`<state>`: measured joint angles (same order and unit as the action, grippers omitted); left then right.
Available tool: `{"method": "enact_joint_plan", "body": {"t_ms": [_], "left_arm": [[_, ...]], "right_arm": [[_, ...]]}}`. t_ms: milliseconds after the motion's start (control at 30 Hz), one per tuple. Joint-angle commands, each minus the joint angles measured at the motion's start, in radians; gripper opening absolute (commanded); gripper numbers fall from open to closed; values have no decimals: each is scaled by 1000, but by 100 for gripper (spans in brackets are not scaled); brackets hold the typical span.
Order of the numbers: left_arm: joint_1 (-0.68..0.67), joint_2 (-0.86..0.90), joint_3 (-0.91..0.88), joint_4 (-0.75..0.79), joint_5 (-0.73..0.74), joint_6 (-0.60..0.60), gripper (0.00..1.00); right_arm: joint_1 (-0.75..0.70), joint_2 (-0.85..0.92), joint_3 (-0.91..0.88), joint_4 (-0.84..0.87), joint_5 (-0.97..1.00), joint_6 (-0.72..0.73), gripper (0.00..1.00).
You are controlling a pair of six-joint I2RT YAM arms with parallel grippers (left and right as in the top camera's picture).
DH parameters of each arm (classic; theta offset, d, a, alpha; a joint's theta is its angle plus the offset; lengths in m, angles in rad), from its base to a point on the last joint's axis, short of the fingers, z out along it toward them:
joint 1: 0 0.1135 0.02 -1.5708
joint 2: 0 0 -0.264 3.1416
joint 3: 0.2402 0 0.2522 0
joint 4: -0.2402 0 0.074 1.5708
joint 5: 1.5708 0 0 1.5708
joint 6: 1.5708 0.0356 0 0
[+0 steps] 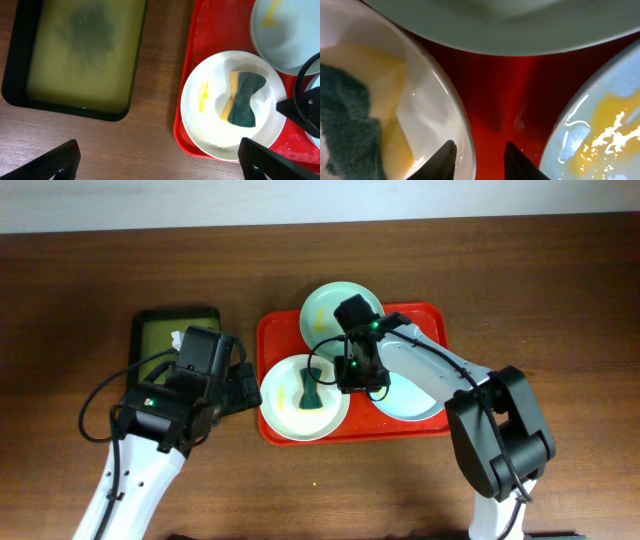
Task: Clean dirty plates on tray and stack at the side
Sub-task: 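Grasp the white plate rim with the right gripper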
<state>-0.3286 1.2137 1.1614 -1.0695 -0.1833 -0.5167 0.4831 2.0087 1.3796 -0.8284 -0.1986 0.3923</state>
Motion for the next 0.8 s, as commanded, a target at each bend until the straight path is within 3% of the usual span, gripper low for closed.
{"method": "enact_joint_plan", "body": {"t_ms": [0, 333, 567, 700, 767], "left_arm": [[5, 5, 2, 2, 11, 5, 99], [5, 35, 2, 2, 35, 6, 99], [5, 82, 2, 3, 65, 6, 100], [4, 130, 2, 8, 132, 23, 87], [4, 159, 2, 32, 193, 75, 85]], "right_arm": [[6, 10, -7, 6, -8, -40, 33], [-14, 12, -63, 65, -60, -81, 33], [-82, 12, -74, 76, -191, -173, 24], [-98, 12, -93, 93, -247, -214, 25], [-98, 12, -114, 116, -247, -217, 25]]}}
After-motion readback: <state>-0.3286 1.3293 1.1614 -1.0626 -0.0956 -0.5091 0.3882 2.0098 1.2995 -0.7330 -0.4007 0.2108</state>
